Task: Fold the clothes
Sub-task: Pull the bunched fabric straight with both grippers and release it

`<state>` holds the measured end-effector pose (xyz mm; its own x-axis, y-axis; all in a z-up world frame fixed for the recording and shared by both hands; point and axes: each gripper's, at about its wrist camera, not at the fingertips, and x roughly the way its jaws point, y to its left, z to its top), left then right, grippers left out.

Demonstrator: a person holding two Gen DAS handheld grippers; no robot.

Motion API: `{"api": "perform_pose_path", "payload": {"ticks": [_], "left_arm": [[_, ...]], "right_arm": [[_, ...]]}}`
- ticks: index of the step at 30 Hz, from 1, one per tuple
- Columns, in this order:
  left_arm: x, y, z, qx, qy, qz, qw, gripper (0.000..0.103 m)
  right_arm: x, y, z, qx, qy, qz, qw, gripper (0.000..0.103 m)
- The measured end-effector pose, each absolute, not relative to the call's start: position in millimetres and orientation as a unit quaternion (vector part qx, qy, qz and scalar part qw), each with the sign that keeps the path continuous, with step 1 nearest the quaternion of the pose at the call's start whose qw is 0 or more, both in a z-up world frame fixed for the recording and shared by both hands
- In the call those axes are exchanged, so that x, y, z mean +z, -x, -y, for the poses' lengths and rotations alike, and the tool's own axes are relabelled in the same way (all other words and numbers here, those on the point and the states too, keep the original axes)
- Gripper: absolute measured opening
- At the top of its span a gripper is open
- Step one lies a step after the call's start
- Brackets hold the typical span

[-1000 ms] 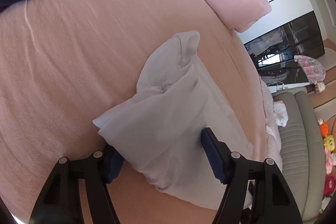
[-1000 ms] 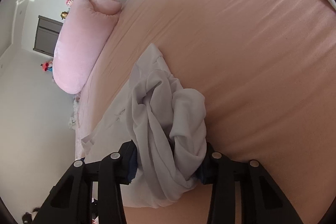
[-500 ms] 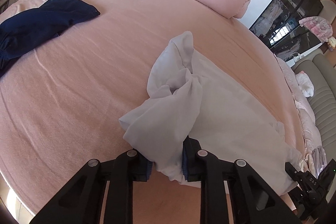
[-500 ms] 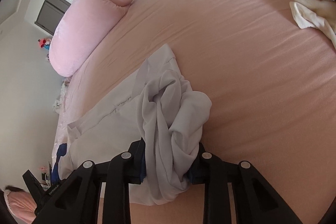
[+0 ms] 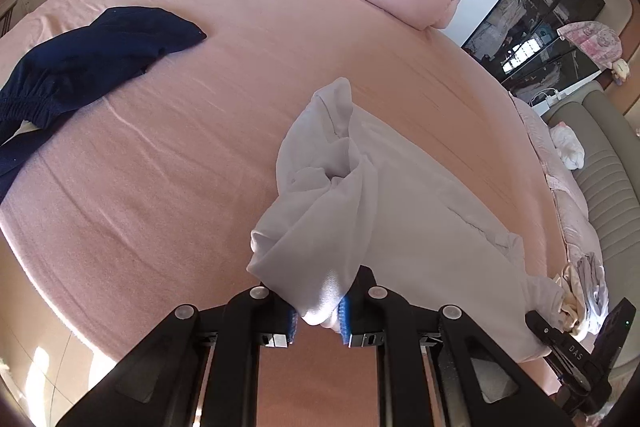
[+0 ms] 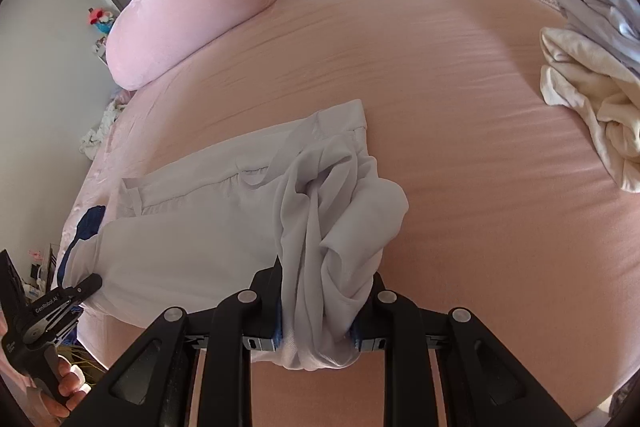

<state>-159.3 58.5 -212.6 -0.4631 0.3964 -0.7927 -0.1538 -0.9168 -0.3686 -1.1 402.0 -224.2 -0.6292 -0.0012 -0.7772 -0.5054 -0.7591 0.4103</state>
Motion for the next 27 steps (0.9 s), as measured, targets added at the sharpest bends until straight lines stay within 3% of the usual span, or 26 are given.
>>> {"api": "perform_pose_path", "payload": {"ticks": [4,21,27], "left_arm": [[-213.9,143.5,-51.0,0.842,0.5,0.11,0.168,0.013],[-213.9,103.6,-28.1,0.835,0.513,0.088,0.176,0.014],[-224.3,111.0,-27.5,0.823,0.534,0.09,0.173,0.014]], "right_arm": [[-231.2,-19.7,-404.0,0.831,0.403,-0.357,0.138,0.021],[-231.4,-60.8,-384.1,0.835,0.417,-0.337,0.124,0.021],[-237.1,-34.0,-385.6,0.829,0.422,-0.346,0.12,0.022]]}}
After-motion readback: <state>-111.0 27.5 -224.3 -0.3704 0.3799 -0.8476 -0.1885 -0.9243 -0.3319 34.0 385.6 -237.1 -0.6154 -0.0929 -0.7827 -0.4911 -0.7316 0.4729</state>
